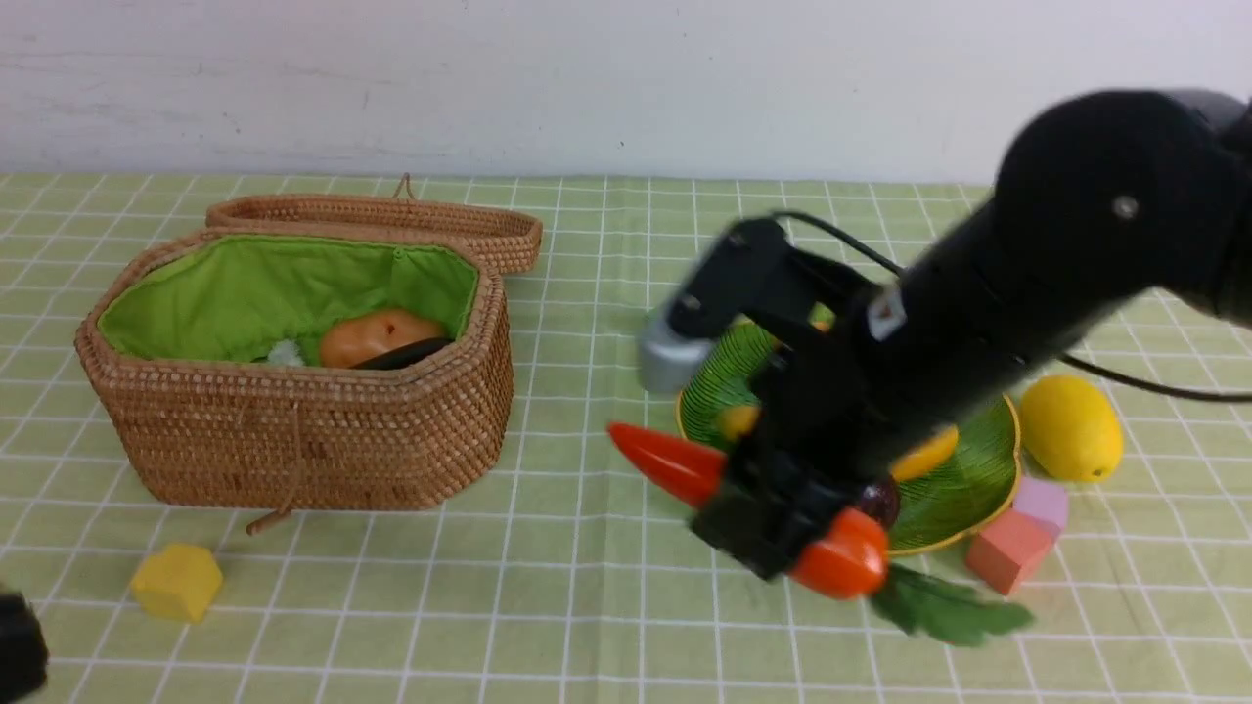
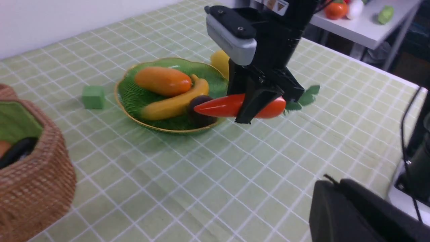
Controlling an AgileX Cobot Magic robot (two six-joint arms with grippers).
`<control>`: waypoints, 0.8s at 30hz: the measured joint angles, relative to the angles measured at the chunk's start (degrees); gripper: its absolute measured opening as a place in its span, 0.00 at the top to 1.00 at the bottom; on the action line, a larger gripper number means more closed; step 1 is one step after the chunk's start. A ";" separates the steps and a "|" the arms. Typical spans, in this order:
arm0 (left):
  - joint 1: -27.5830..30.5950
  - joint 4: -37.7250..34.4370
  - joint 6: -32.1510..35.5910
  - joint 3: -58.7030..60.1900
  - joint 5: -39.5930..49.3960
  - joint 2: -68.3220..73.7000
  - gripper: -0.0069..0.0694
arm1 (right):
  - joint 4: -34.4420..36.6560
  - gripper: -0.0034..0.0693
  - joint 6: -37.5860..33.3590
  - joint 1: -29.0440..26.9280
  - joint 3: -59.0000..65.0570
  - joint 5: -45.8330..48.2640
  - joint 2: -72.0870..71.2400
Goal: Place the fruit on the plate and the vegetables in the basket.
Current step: Use the right arm to grab a carrot and put it into the left basket
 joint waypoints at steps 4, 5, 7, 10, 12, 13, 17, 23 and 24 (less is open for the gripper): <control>0.00 15.87 -13.98 0.00 -2.42 0.00 0.90 | 2.61 0.56 1.04 4.47 -16.88 -6.78 7.76; 0.00 19.82 -16.77 0.00 -2.50 0.00 0.90 | 3.27 0.56 1.04 4.66 -20.05 -7.88 9.81; 0.00 26.35 -23.34 0.00 -2.49 0.00 0.90 | 5.14 0.56 0.35 4.79 -27.09 -10.34 15.48; 0.00 35.77 -31.72 0.00 -2.49 0.00 0.90 | 10.07 0.56 -3.86 4.79 -39.75 -14.72 25.41; 0.00 39.27 -35.13 0.00 -2.56 0.00 0.90 | 12.84 0.56 -7.33 4.79 -46.43 -17.47 31.34; 0.00 40.23 -36.15 0.00 -2.68 0.00 0.90 | 14.00 0.56 -8.88 4.79 -49.44 -18.78 34.11; 0.00 40.84 -37.40 0.00 -2.70 0.00 0.90 | 17.22 0.56 -12.56 4.79 -57.79 -23.06 42.36; 0.00 40.49 -37.60 0.00 -2.70 0.00 0.90 | 17.08 0.54 -13.83 4.79 -61.53 -27.30 48.92; 0.00 40.26 -37.60 0.00 -2.70 0.00 0.90 | 16.79 0.49 -13.83 4.79 -61.53 -27.70 49.19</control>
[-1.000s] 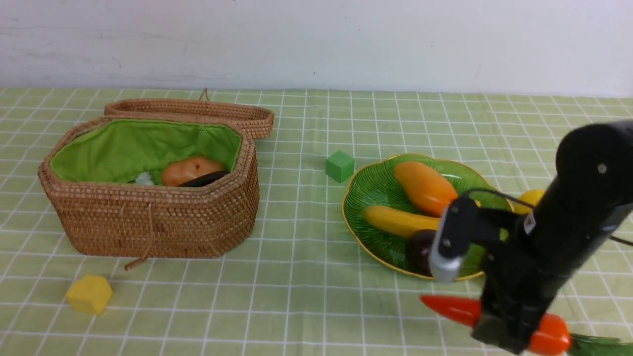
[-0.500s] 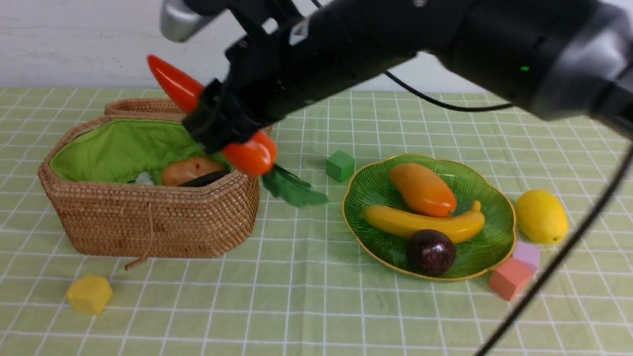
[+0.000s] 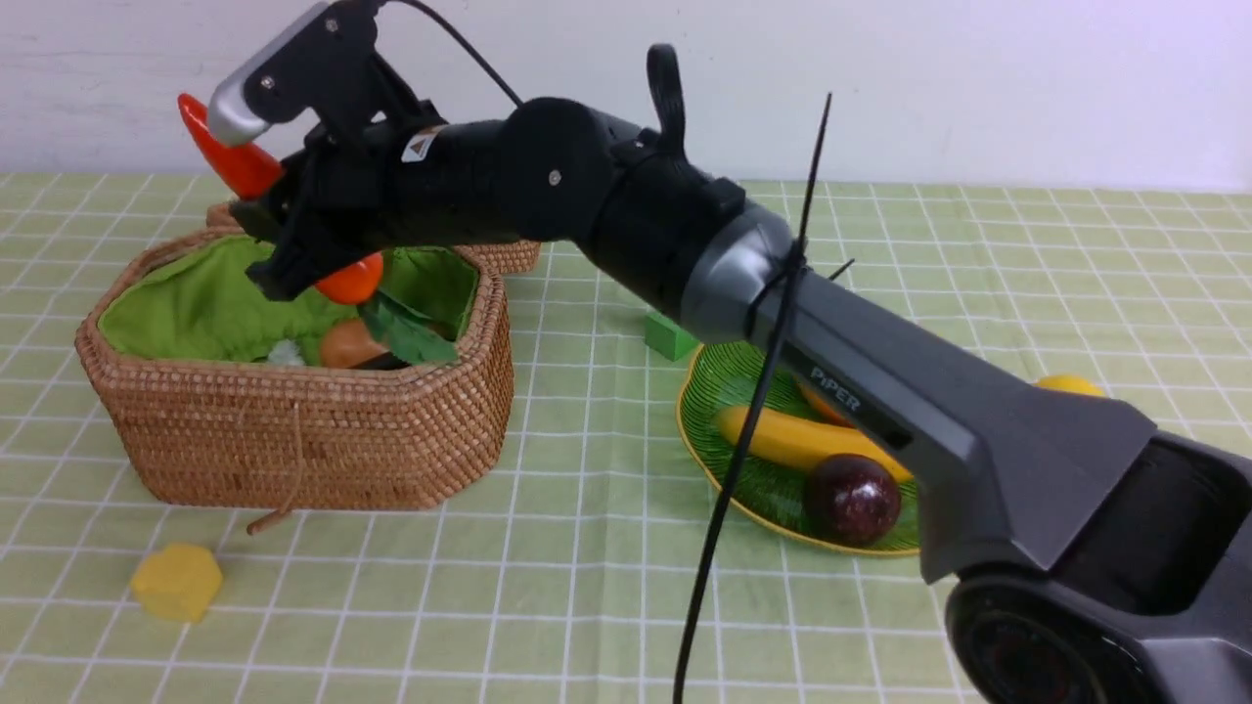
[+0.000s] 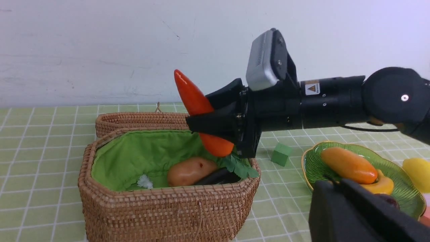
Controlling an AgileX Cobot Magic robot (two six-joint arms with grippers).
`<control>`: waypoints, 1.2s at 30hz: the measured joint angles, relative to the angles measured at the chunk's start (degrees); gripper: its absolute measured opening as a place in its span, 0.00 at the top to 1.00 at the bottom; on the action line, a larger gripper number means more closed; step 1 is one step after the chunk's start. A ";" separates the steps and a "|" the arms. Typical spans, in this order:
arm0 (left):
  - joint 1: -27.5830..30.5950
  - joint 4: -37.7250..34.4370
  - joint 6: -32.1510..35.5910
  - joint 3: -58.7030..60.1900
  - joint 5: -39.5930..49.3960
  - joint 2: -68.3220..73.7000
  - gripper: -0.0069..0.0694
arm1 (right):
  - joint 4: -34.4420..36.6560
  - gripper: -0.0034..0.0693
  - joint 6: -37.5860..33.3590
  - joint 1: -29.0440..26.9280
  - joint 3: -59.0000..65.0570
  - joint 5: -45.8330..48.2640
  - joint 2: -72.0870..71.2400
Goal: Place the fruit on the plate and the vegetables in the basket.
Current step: Use the right arm to grab a carrot and put it into the left basket, then use the right arm to grab a lemon and put it into the right plate
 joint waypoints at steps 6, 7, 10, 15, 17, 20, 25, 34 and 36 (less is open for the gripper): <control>0.00 -0.76 0.00 0.00 -0.05 0.00 0.90 | -1.42 0.07 0.00 0.00 -0.16 -0.06 -0.17; 0.00 -0.79 0.00 0.00 -0.05 0.00 0.90 | -2.11 0.05 0.05 0.00 -0.16 0.42 -0.47; 0.00 -1.71 0.00 0.00 -0.05 0.00 0.90 | -4.83 0.04 0.98 0.00 -0.16 4.34 -2.46; 0.00 -6.65 3.47 0.00 -0.05 0.00 0.90 | -13.77 0.26 13.22 0.00 -0.23 23.01 -11.30; 0.00 -11.06 7.97 0.00 -0.05 0.00 0.90 | -20.00 0.42 20.44 0.00 -0.66 31.38 -15.57; 0.00 -19.29 16.53 0.00 0.26 0.00 0.90 | -30.40 0.73 29.89 -0.52 -1.12 42.36 -20.83; 0.00 -35.33 30.21 0.00 1.07 0.00 0.90 | -41.70 0.97 38.25 -3.01 2.31 46.00 -26.64; 0.00 -51.71 43.57 0.00 1.19 0.00 0.89 | -46.63 0.97 51.12 -20.44 32.18 45.53 -43.91; 0.00 -52.58 44.49 0.00 1.21 0.00 0.89 | -45.36 0.95 54.02 -29.58 42.20 45.22 -45.52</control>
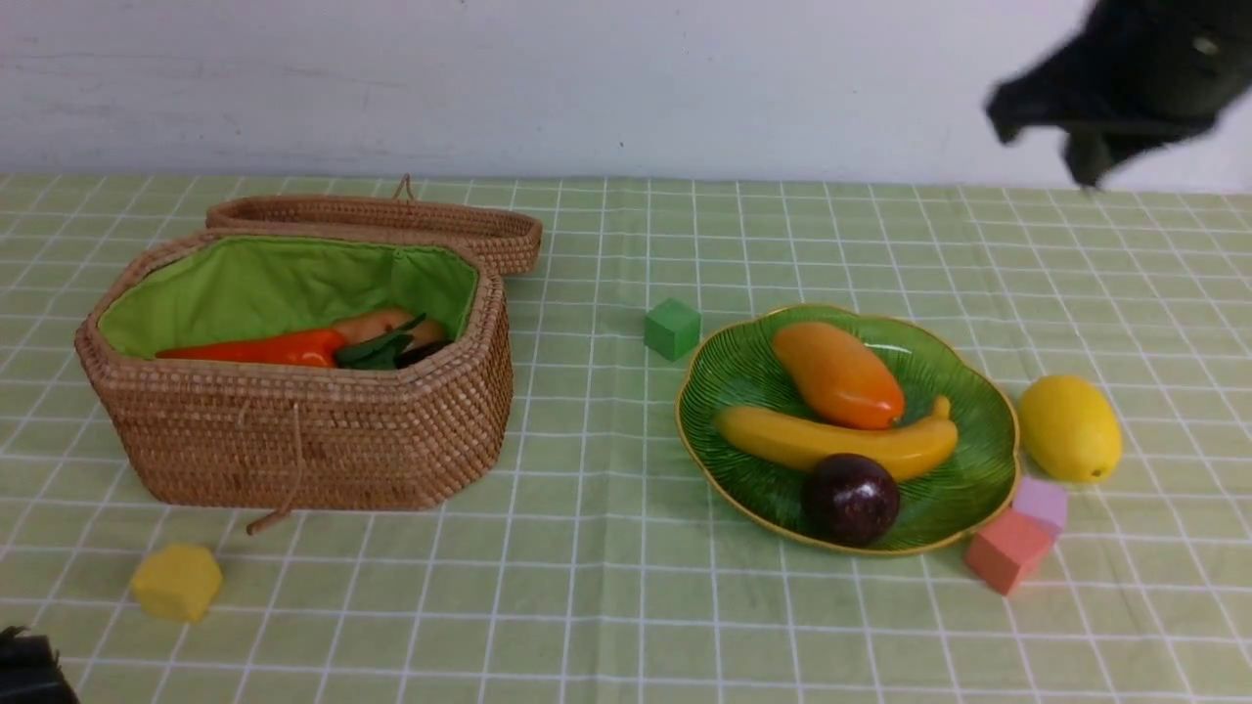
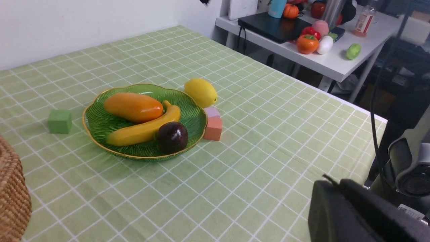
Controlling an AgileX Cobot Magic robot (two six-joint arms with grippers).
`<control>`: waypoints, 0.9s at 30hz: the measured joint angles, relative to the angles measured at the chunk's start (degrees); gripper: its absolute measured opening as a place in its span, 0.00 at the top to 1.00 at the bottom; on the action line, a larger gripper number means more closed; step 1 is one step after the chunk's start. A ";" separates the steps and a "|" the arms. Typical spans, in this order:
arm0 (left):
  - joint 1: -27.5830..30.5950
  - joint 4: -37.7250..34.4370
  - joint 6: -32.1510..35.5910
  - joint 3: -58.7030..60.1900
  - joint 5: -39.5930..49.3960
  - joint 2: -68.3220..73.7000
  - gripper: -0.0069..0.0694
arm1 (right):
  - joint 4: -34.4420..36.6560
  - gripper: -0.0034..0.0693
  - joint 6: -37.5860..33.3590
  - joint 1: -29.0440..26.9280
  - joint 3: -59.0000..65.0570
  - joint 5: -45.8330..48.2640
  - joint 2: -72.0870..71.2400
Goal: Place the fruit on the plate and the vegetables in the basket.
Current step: Use the right arm to grab a lemon and put it into the right plate
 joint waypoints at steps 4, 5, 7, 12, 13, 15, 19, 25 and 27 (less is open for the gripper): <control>0.00 -0.28 0.17 0.00 0.27 0.00 0.89 | 4.93 0.84 0.74 -10.69 10.85 -6.36 2.53; 0.00 -0.28 0.17 0.00 0.42 0.00 0.89 | 7.20 0.76 0.35 -13.45 13.23 -8.97 4.15; 0.00 -0.28 0.17 0.00 0.86 0.00 0.89 | 9.63 0.66 -0.88 -15.76 14.58 -10.76 6.09; 0.00 -0.30 0.34 0.00 1.86 0.00 0.88 | 16.02 0.30 -6.27 -17.80 14.99 -15.65 10.00; 0.00 -0.30 0.34 0.00 2.09 0.00 0.88 | 17.08 0.22 -7.10 -17.80 14.99 -16.88 10.50; 0.00 -0.35 0.34 0.00 2.17 0.00 0.88 | 18.49 0.10 -7.96 -17.80 15.02 -19.40 11.46; 0.00 -0.41 0.34 0.00 0.67 0.00 0.88 | 18.66 0.03 -8.57 -17.80 15.02 -22.32 13.92; 0.00 -0.41 0.34 0.00 -1.63 0.00 0.88 | 18.66 0.10 -8.88 -17.80 15.02 -24.30 16.02; 0.00 -0.41 0.34 0.00 -1.62 0.00 0.88 | 18.73 0.14 -9.46 -17.80 15.02 -25.09 16.72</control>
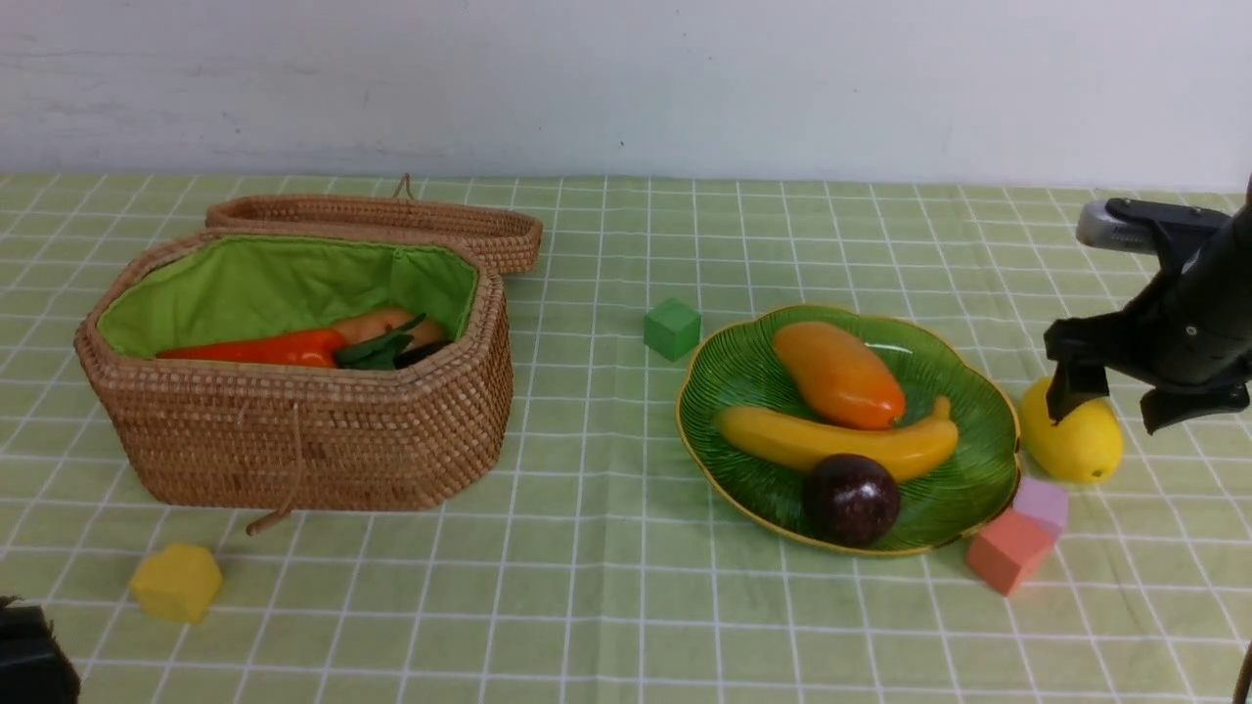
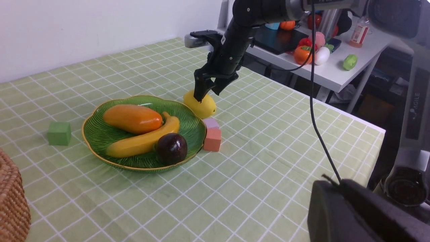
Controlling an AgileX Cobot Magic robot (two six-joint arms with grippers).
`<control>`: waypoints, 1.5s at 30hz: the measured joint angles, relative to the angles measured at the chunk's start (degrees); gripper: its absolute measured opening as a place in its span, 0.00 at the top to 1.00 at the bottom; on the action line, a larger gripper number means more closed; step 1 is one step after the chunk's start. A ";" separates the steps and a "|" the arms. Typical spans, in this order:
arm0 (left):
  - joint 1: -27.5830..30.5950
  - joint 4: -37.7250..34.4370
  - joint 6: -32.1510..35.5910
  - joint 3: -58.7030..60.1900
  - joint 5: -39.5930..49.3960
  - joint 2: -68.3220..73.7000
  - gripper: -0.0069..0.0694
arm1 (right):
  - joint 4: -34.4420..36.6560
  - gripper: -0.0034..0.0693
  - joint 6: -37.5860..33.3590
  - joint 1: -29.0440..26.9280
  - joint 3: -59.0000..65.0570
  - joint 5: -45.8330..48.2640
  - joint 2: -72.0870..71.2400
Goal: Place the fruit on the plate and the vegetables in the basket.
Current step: Use the right arm to grab a lemon and put it into the right plate
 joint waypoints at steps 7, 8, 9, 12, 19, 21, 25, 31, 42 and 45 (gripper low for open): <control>0.00 -0.01 0.00 0.00 0.00 0.00 0.88 | 0.55 0.14 -0.63 0.07 -0.05 -1.66 1.49; 0.00 -0.01 0.00 0.00 0.00 0.00 0.88 | 0.71 0.13 -0.63 0.07 -0.12 -1.95 1.65; 0.00 -0.01 0.00 0.00 0.00 0.00 0.88 | 0.80 0.12 -0.63 0.12 -0.12 -2.20 1.81; 0.00 -0.01 0.00 0.00 0.00 0.00 0.88 | 0.60 0.12 -0.71 0.11 -0.12 -2.40 2.66; 0.00 -0.05 0.00 0.00 0.00 0.00 0.88 | 1.83 0.14 -3.28 0.05 -0.17 -2.35 3.45; 0.00 -0.05 0.00 0.00 0.00 0.00 0.88 | 2.10 0.15 -3.84 0.00 -0.17 -2.35 3.45; 0.00 -0.05 0.00 0.00 0.00 0.00 0.88 | 2.17 0.19 -4.03 0.00 -0.17 -2.35 3.45; 0.00 -0.05 0.00 0.00 0.00 0.00 0.88 | 2.17 0.19 -4.03 -0.04 -0.21 -2.14 3.45; 0.00 -0.05 0.00 0.00 0.02 0.00 0.87 | 3.38 0.19 -2.71 0.54 -0.24 1.36 -5.63; 0.00 -0.05 0.00 0.00 0.02 0.00 0.87 | 7.09 0.19 -3.01 3.20 -0.35 3.51 -9.41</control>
